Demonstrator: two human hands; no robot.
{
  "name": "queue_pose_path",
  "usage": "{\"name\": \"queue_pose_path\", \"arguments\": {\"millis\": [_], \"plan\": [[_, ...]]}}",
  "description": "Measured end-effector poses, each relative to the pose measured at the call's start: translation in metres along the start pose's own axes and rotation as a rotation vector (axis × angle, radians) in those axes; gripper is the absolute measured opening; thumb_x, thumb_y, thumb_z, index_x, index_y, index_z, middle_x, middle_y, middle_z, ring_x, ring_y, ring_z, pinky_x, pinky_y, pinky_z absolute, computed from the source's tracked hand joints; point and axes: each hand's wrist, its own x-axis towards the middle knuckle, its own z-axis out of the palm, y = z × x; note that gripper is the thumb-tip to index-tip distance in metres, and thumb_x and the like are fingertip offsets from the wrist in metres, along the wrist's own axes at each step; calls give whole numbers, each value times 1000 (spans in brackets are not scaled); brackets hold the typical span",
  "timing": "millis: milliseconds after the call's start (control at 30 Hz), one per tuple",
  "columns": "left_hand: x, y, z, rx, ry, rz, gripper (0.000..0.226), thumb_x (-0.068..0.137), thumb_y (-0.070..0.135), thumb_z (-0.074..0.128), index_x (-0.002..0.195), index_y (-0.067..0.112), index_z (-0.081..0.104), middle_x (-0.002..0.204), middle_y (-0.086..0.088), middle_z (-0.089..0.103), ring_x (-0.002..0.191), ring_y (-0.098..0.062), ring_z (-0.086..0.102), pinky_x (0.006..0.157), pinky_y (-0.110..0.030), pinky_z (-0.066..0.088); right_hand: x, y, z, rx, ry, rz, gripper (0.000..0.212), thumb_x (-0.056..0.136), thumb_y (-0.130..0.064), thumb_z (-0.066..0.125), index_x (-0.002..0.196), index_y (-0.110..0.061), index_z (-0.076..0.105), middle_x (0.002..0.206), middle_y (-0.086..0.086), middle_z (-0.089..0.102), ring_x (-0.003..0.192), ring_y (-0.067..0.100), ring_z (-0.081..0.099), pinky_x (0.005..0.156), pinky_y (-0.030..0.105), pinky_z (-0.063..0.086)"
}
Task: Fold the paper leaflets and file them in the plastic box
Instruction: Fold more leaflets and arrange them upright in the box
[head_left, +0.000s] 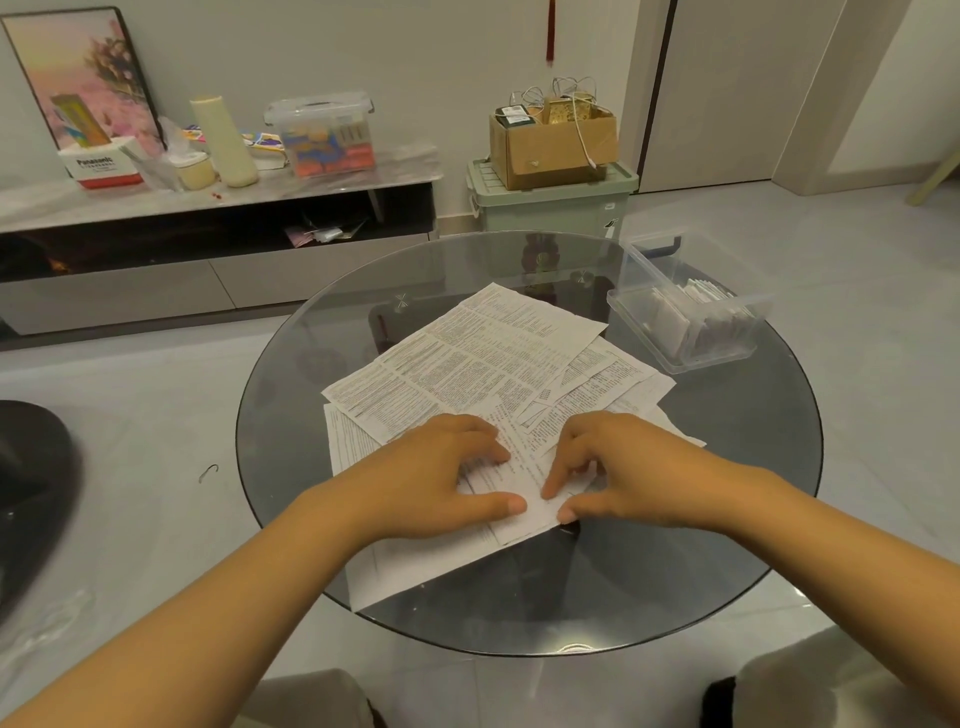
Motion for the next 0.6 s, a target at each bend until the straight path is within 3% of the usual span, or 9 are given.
{"name": "queue_pose_path", "arguments": {"millis": [167, 300, 367, 467, 600], "plan": [[-1, -1, -4, -19, -59, 15, 70, 70, 71, 55, 131, 36, 49, 147, 17, 33, 134, -3, 28, 113, -29, 26, 1, 2, -1, 132, 43, -17, 1, 82, -30, 67, 83, -30, 69, 94, -18, 61, 90, -2, 53, 79, 9, 39], [-3, 2, -4, -97, -105, 4, 77, 66, 80, 53, 129, 35, 51, 139, 18, 41, 128, -4, 36, 108, -31, 34, 3, -2, -6, 323, 114, 36, 5, 88, -23, 60, 88, -25, 65, 91, -11, 67, 87, 2, 60, 85, 23, 49], [-2, 4, -2, -169, -67, -26, 72, 70, 74, 57, 128, 32, 51, 128, 16, 51, 115, -7, 48, 98, -27, 43, 4, -5, -7, 404, 145, 77, 5, 90, -23, 58, 86, -25, 61, 88, -5, 69, 85, 11, 63, 81, 31, 52], [2, 5, 2, -210, 40, -63, 45, 84, 51, 59, 122, 28, 56, 116, 9, 61, 99, -9, 55, 79, -17, 48, 9, -9, -3, 443, 171, 135, 5, 92, -27, 55, 88, -27, 58, 84, -3, 71, 82, 16, 64, 76, 34, 52], [5, 6, 3, -319, 177, -128, 36, 88, 37, 61, 122, 29, 53, 121, 6, 60, 101, -9, 56, 80, -15, 49, 17, -11, 0, 521, 287, 192, 13, 95, -33, 46, 99, -29, 58, 86, -4, 70, 81, 12, 66, 82, 34, 53]]}}
